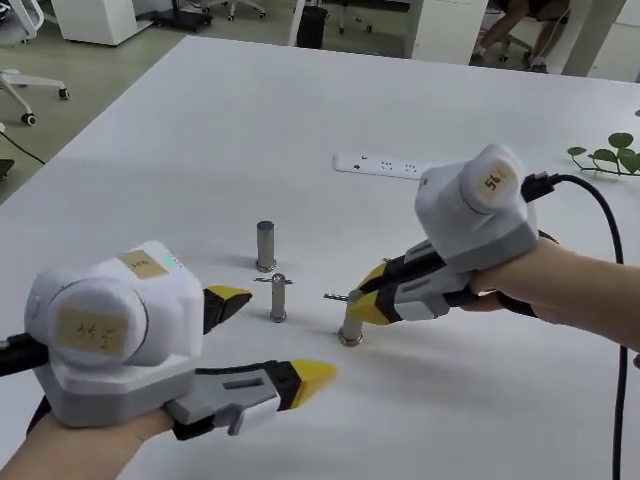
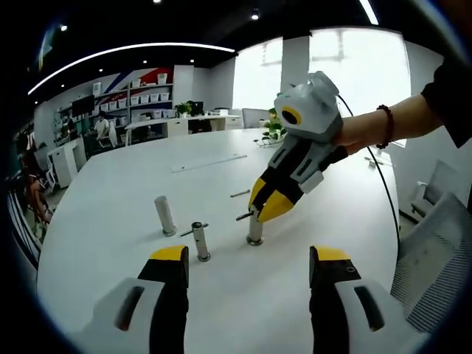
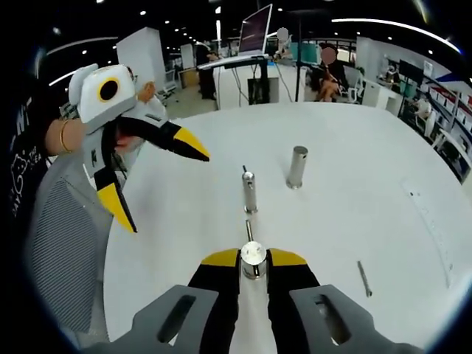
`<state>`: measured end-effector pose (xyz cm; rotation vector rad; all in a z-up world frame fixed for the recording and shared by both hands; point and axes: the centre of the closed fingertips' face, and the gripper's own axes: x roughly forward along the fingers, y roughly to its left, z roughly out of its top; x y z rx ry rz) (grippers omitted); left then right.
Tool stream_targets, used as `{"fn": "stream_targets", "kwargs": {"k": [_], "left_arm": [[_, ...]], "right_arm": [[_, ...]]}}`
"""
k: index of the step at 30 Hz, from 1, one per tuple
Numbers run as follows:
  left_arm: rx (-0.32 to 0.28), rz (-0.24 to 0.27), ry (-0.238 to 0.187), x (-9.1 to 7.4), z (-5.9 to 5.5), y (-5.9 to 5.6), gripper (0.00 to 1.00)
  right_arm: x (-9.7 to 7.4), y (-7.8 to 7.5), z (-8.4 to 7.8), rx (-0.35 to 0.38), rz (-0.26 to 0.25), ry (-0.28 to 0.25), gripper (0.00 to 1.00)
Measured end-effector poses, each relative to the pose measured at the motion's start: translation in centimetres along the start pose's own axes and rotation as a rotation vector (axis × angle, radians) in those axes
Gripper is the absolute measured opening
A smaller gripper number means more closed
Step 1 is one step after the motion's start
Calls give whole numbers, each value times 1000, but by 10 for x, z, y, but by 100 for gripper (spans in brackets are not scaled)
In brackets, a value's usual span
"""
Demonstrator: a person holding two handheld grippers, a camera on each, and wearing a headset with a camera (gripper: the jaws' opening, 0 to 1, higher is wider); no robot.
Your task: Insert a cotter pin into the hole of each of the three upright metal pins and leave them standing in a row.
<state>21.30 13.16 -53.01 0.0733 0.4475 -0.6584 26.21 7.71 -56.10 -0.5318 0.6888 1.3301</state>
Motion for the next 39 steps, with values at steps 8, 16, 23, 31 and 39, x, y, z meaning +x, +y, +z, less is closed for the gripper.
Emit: {"fn": "stream_targets", "kwargs": {"k": [8, 16, 23, 31, 39], "left_arm": [[6, 19, -16, -2, 3, 9, 73], [-11, 21, -19, 0, 3, 9, 80], [-14, 28, -24, 2, 4, 9, 82], [-16, 28, -7, 8, 1, 9, 82], [-27, 41, -14, 9, 1, 12, 86]], "right_arm": [[0, -3, 2, -13, 12, 7, 8], [2, -10, 3, -29, 20, 16, 8], [3, -15, 5, -49, 29, 36, 8], [2, -17, 3, -46, 46, 43, 8], [2, -17, 3, -36, 62, 32, 8]]}}
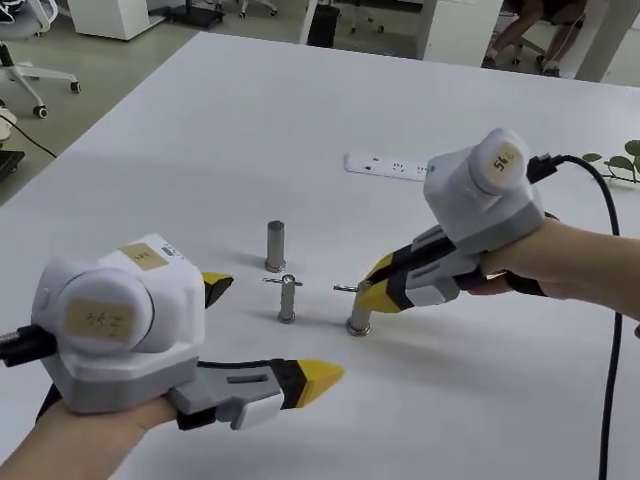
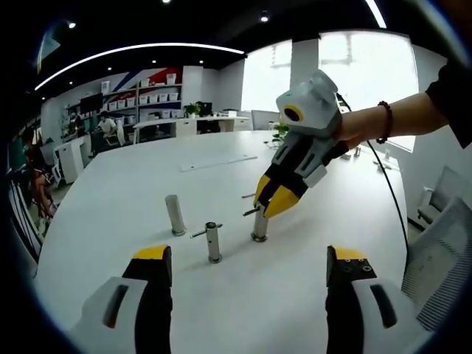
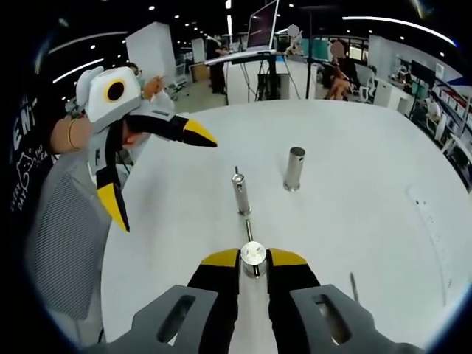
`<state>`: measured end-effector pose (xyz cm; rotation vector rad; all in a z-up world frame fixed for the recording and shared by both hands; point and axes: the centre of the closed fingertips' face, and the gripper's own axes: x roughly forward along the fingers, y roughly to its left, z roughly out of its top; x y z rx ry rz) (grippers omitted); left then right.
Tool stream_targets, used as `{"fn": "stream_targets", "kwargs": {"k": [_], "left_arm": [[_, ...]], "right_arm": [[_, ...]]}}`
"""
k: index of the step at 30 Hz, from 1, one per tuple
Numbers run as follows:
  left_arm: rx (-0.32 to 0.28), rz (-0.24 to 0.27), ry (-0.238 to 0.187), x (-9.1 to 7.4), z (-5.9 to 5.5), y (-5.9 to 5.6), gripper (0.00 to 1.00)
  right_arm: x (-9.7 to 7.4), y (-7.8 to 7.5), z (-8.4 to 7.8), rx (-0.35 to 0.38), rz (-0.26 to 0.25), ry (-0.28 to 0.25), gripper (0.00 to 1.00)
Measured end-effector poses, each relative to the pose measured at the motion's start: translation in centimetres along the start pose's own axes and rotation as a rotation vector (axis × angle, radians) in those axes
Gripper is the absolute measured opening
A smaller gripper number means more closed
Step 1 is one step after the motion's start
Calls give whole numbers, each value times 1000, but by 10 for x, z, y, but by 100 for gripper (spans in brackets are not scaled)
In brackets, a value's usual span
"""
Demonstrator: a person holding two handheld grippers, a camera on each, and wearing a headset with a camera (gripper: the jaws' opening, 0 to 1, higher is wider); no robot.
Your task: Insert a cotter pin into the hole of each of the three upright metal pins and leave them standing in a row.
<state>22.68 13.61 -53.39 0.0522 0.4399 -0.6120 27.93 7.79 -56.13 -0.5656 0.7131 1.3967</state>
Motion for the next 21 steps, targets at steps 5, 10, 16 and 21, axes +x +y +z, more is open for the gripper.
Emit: {"fn": "stream_targets", "kwargs": {"k": [5, 10, 16, 21], "left_arm": [[4, -4, 0, 1, 0, -2, 86], [7, -5, 1, 1, 0, -2, 87], [0, 8, -6, 0, 1, 2, 91], [-7, 15, -13, -1, 3, 3, 92]], "right_arm": [[0, 1, 0, 13, 5, -6, 9], [-1, 3, -3, -2, 5, 0, 15], [-6, 1, 19, 87, -10, -109, 20], [-5, -5, 43, 158, -35, -205, 26]]}}
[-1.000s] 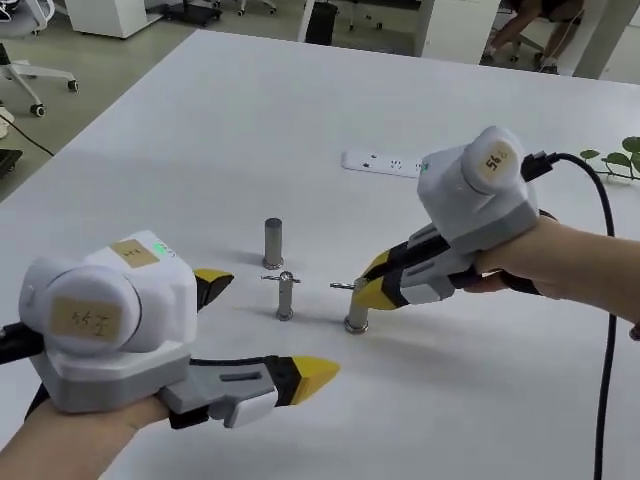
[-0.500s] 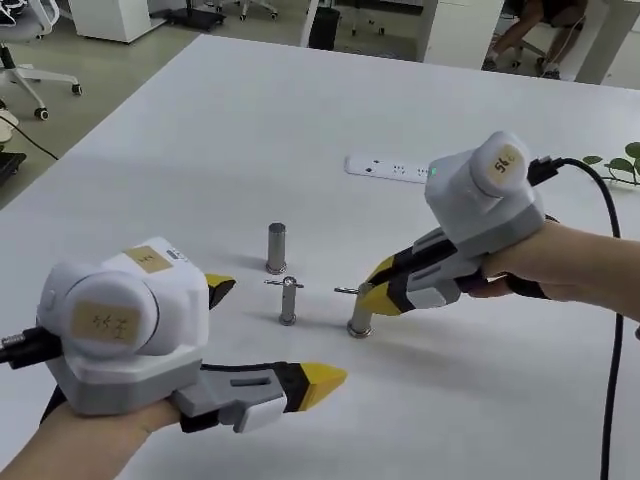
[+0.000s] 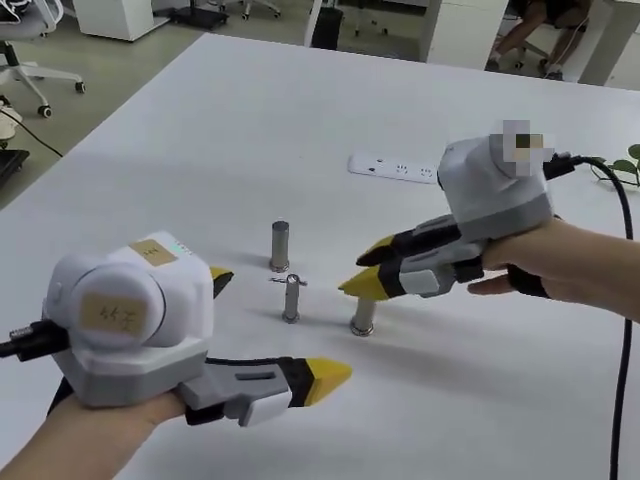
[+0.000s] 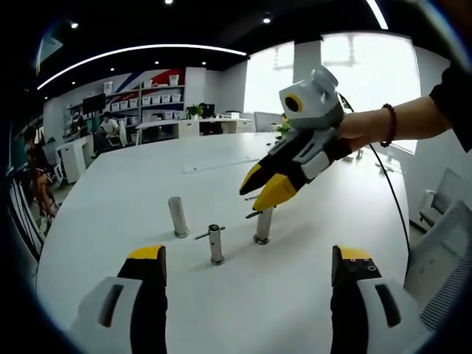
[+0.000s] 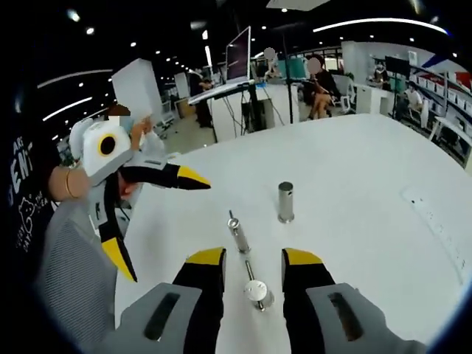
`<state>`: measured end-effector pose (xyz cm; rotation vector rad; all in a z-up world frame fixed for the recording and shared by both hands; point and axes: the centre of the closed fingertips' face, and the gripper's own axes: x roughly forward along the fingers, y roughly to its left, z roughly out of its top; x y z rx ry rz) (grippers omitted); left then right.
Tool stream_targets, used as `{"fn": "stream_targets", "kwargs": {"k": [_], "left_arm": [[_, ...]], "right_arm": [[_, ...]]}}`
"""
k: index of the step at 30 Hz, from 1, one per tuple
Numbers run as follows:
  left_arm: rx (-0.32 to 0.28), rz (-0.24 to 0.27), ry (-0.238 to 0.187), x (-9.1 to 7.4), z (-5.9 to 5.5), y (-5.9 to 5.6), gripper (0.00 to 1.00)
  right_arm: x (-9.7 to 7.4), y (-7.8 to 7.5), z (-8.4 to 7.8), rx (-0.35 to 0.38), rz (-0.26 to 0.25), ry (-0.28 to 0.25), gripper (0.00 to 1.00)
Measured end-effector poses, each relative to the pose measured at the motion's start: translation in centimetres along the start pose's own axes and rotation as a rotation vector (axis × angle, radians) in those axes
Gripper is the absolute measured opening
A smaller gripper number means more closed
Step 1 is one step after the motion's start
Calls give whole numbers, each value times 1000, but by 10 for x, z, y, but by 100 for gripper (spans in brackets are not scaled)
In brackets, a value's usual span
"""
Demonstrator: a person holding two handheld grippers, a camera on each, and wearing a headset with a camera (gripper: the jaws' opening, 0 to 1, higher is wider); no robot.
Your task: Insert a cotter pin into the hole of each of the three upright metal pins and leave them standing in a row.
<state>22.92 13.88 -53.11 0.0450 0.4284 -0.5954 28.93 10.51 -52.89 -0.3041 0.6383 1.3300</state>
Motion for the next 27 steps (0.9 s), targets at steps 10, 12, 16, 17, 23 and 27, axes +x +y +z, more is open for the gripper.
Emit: {"fn": "stream_targets", "kwargs": {"k": [10, 12, 16, 17, 23, 27], "left_arm": [[-17, 1, -15, 0, 3, 1, 97], [-15, -1, -25, 0, 5, -1, 98], [-9, -5, -23, 0, 5, -3, 99], [-6, -3, -20, 0, 5, -3, 99], [0, -4, -31, 0, 8, -5, 99], [0, -2, -19, 0, 6, -4, 99]], "right_arm": [[29, -15, 22, -9, -77, -62, 28], [35, -19, 25, -9, -92, -76, 28], [45, -30, 31, 5, -126, -101, 29], [48, -31, 32, 10, -129, -106, 30], [61, -39, 33, 18, -143, -115, 29], [69, -43, 32, 19, -141, -122, 26]]}}
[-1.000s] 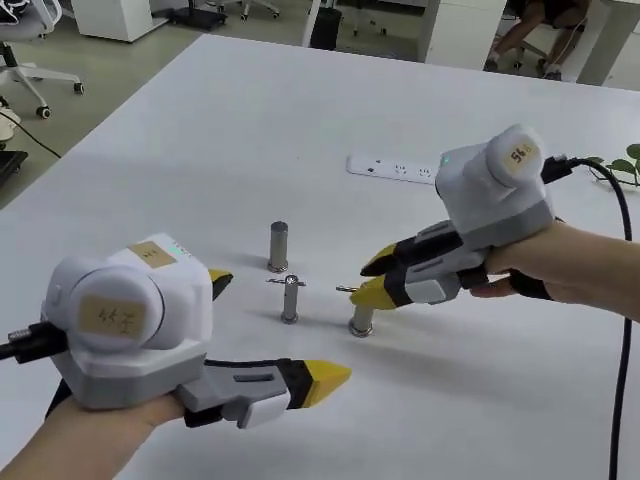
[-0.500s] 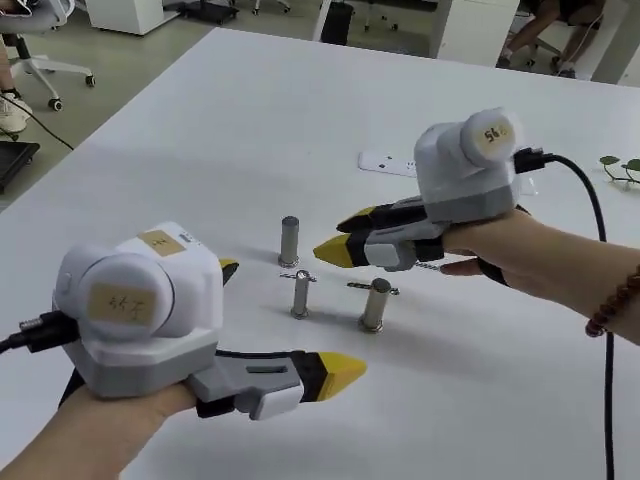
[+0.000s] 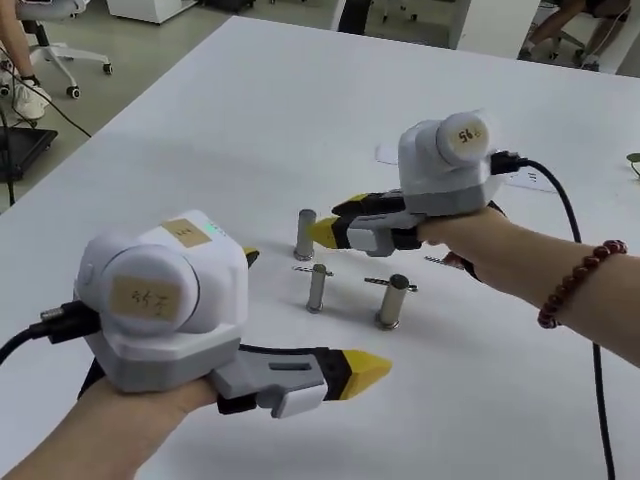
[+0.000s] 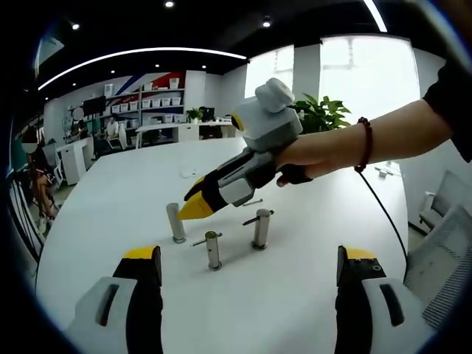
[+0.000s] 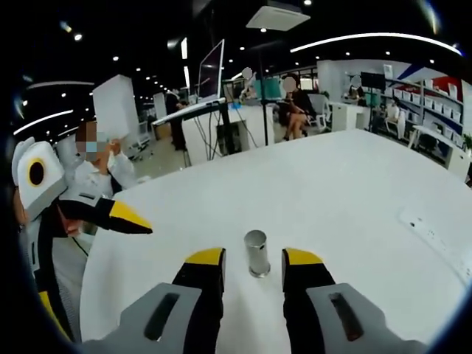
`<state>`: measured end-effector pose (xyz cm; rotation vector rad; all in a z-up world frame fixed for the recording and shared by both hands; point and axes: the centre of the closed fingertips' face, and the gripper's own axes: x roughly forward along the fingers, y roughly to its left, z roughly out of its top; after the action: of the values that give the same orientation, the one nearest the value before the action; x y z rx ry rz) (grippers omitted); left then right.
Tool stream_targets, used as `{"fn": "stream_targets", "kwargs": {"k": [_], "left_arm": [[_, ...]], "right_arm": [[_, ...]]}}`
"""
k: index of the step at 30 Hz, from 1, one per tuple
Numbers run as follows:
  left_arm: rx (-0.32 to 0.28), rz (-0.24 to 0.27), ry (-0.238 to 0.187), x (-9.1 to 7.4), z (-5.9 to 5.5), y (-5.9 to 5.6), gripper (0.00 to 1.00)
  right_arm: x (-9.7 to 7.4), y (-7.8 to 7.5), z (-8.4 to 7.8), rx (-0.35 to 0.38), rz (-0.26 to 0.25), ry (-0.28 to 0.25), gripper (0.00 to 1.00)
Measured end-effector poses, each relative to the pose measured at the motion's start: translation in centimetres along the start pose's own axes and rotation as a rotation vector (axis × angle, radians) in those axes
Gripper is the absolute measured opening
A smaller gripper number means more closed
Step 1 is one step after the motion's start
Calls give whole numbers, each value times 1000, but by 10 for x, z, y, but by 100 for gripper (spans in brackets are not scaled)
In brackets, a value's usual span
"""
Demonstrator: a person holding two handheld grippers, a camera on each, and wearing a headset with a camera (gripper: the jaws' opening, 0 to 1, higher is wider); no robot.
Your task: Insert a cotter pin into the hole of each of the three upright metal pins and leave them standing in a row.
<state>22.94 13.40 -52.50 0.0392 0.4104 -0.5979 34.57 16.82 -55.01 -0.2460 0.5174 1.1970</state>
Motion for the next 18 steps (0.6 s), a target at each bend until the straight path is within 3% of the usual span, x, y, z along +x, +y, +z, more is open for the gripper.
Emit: {"fn": "stream_targets", "kwargs": {"k": [18], "left_arm": [[-12, 16, 20, 1, -4, 2, 97]], "right_arm": [[24, 0, -2, -32, 21, 11, 13]]}}
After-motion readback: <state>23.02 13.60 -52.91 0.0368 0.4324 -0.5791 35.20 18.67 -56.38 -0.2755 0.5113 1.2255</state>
